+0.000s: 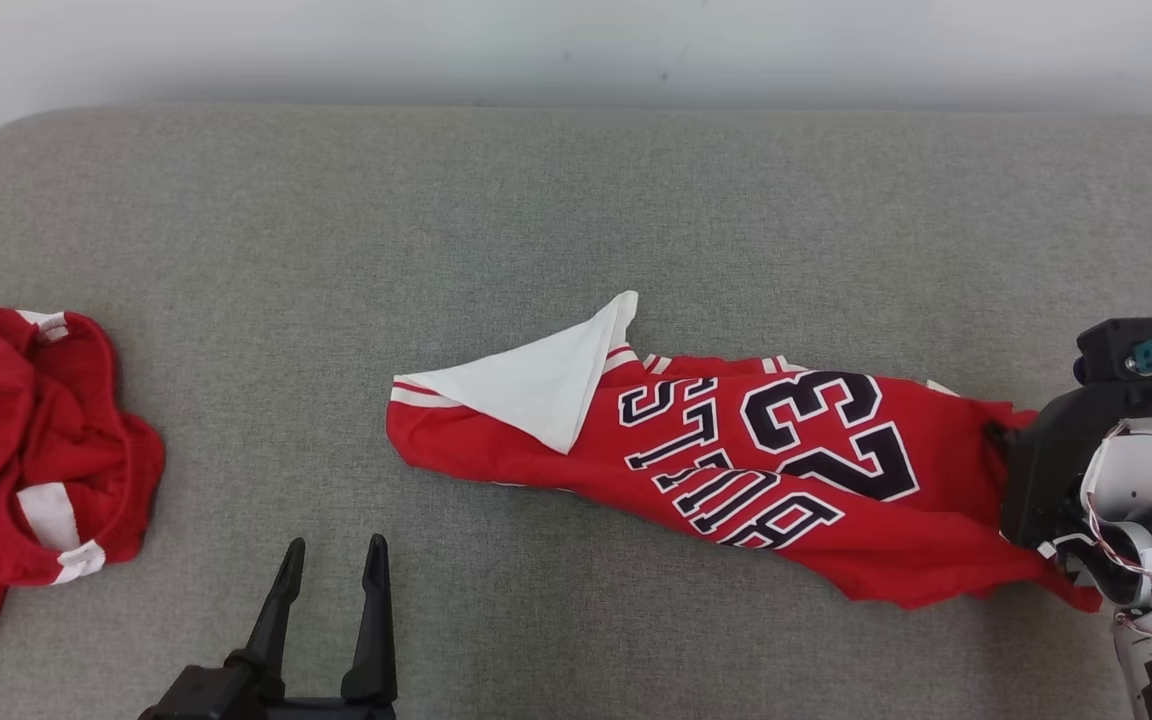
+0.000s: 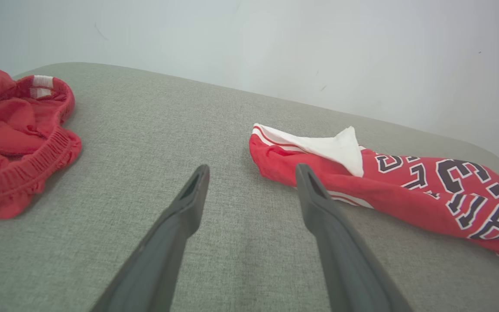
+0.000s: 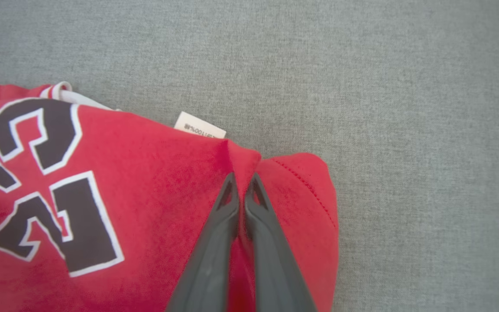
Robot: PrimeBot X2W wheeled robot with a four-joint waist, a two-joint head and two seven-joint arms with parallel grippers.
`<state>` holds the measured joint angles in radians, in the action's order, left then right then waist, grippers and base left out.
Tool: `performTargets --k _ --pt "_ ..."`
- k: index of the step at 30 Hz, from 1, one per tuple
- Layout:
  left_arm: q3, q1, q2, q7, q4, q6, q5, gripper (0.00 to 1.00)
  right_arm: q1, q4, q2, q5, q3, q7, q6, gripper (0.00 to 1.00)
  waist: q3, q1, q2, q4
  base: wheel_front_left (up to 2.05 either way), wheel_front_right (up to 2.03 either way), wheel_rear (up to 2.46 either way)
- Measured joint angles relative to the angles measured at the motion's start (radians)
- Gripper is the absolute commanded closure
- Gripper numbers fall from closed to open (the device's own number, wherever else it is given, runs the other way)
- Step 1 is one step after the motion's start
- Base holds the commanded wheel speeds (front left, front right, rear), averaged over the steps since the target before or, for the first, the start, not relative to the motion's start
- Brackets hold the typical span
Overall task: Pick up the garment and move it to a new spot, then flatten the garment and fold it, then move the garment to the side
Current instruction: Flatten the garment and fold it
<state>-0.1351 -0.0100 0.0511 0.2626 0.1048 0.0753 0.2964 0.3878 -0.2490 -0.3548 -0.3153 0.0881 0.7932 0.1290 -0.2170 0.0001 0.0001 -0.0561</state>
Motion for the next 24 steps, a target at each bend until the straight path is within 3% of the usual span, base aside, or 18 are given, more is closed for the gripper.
performTargets --k 6,15,20,24 --pt "-0.001 -0.003 0.0 0.0 0.006 0.003 0.002 0.0 0.018 -0.006 -0.025 0.023 -0.014 -0.098 0.0 1.0 0.007 0.0 0.0 0.004 0.0 0.0 0.0" --pt "-0.006 -0.009 0.0 0.0 0.009 -0.004 0.005 0.0 0.16 -0.005 0.002 0.186 0.047 -0.514 0.0 1.0 0.027 0.0 0.0 -0.004 0.0 0.0 0.0" --pt "-0.009 -0.003 0.0 0.0 0.008 -0.007 0.012 0.0 0.069 0.025 0.041 0.194 0.106 -0.494 0.0 1.0 0.039 -0.0001 0.0 -0.003 0.0 0.0 0.0" --pt "-0.007 0.009 0.0 0.0 0.002 -0.014 0.017 0.0 -0.118 0.174 0.118 0.191 0.171 -0.391 0.0 1.0 0.042 -0.0001 -0.0001 0.008 0.0 0.0 0.0"
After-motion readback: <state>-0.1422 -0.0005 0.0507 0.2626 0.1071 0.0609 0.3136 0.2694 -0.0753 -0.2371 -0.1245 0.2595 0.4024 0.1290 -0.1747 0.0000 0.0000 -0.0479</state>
